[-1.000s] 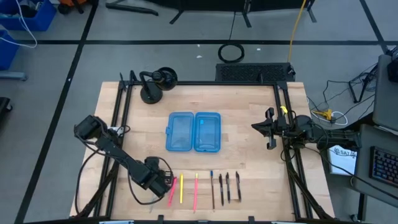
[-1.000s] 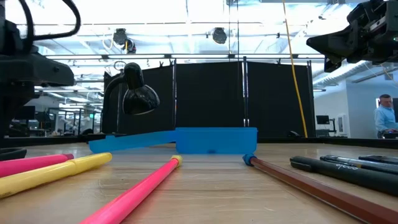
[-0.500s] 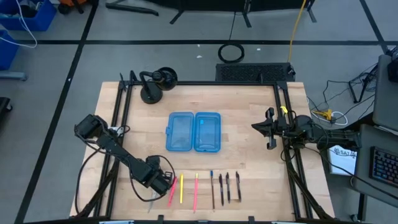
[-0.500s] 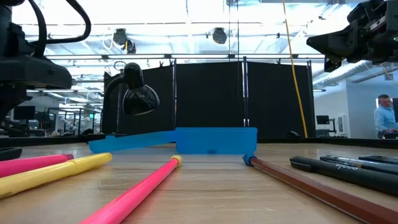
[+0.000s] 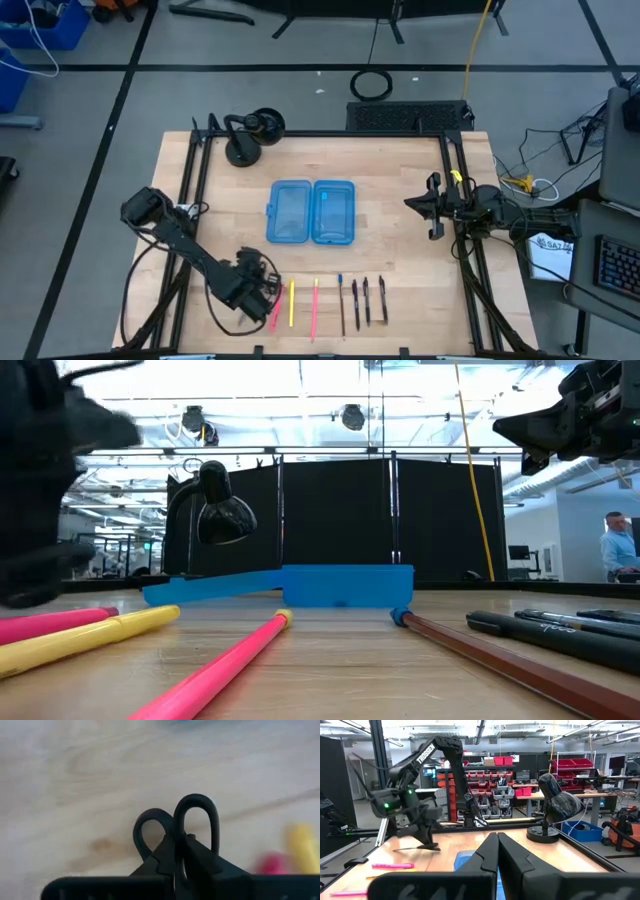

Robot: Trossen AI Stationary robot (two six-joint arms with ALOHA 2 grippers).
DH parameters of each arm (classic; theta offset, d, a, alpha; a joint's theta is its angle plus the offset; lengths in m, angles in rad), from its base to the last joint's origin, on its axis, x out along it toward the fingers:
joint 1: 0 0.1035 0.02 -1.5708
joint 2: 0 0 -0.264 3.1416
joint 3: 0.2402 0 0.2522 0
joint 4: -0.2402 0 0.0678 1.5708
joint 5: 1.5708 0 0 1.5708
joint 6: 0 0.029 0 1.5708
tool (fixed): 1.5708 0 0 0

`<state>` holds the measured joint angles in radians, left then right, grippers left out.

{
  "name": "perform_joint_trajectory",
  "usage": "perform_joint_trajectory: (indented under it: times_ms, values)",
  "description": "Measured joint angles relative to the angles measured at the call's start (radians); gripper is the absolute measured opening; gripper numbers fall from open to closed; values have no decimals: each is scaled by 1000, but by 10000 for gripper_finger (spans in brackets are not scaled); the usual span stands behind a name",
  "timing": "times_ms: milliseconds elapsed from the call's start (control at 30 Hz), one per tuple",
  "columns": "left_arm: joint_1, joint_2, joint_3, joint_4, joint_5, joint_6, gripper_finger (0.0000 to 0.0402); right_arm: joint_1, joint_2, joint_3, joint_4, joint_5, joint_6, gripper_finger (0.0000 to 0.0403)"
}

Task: Pick & place school supplies into a supply box
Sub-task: Put the black scissors into the blue supply box

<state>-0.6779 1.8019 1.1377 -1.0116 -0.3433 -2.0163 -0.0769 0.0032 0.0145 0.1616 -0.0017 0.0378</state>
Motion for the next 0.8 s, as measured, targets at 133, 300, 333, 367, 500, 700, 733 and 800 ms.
perform_joint_trajectory:
  times_ms: [133, 300, 333, 367, 500, 700, 733, 800]
  values:
    - [10, -41, 34, -39, -100, 11, 27, 0, 2, 0, 6, 0, -1, 0]
    - [26, -89, 57, -32, -183, 44, 18, 0, 2, 0, 7, 0, -1, 0]
    - [29, -100, 65, -35, -210, 54, 13, 0, 2, 0, 7, 0, -1, 0]
    - [31, -111, 67, -34, -235, 65, 9, 0, 2, 0, 7, 0, -1, 0]
    - [47, -133, 86, -31, -308, 89, 9, 0, 2, 0, 7, 0, -1, 0]
    - [134, -148, 124, 25, -313, 214, 8, 0, 3, 0, 10, 0, 0, 0]
    - [156, -147, 139, 36, -305, 256, 7, 0, 4, 0, 15, 0, 1, 0]
    - [205, -148, 174, 65, -295, 354, 7, 0, 4, 0, 18, 0, 2, 0]
